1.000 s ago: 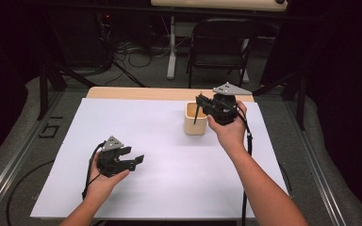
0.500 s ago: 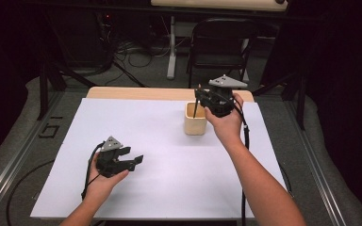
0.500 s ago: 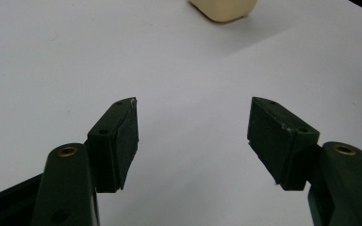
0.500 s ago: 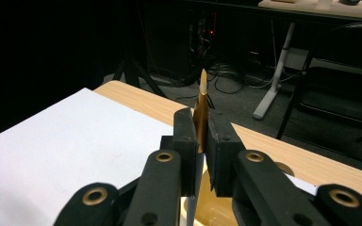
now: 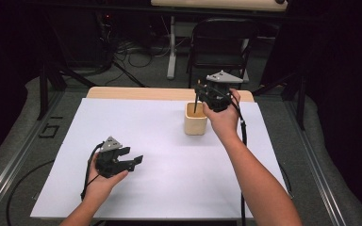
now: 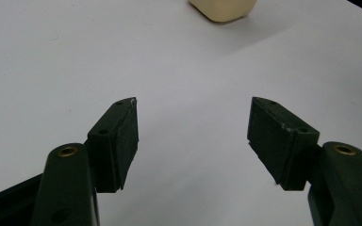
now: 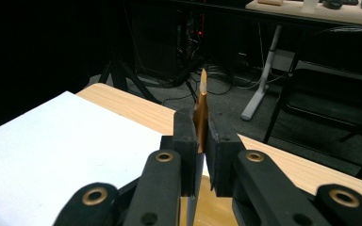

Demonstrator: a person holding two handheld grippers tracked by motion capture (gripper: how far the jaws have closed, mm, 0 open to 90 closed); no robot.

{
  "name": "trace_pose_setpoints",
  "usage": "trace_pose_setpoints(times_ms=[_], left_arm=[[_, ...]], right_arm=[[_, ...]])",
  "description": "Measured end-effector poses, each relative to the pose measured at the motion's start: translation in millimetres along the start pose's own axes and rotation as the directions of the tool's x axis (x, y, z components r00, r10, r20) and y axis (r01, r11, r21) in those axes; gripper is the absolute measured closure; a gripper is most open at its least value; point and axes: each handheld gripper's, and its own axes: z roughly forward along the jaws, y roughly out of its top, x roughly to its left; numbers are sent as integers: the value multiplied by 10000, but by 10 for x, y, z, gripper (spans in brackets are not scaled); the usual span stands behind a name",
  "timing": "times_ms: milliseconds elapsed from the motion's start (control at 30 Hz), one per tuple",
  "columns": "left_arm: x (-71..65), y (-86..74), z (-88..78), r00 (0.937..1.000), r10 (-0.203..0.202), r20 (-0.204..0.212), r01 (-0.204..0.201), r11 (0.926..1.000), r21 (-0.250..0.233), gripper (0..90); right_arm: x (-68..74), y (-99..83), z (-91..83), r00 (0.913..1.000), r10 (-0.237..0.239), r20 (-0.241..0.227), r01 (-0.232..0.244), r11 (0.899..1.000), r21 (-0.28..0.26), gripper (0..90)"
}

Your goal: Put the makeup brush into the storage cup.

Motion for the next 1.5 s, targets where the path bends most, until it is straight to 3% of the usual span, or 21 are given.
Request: trace_pose_setpoints(times_ms=[767,1500], left_arm=[[-7,-8,10,10000,61,2,-61,10000,45,346],[-10,-18,31,9999,95,35,-96,9999,144,346]], right_arm=[[-14,-113,151,9994,-233,243,223,9989,421,835],[-145,-418,251,9988,88,476,-130,9959,890,835]])
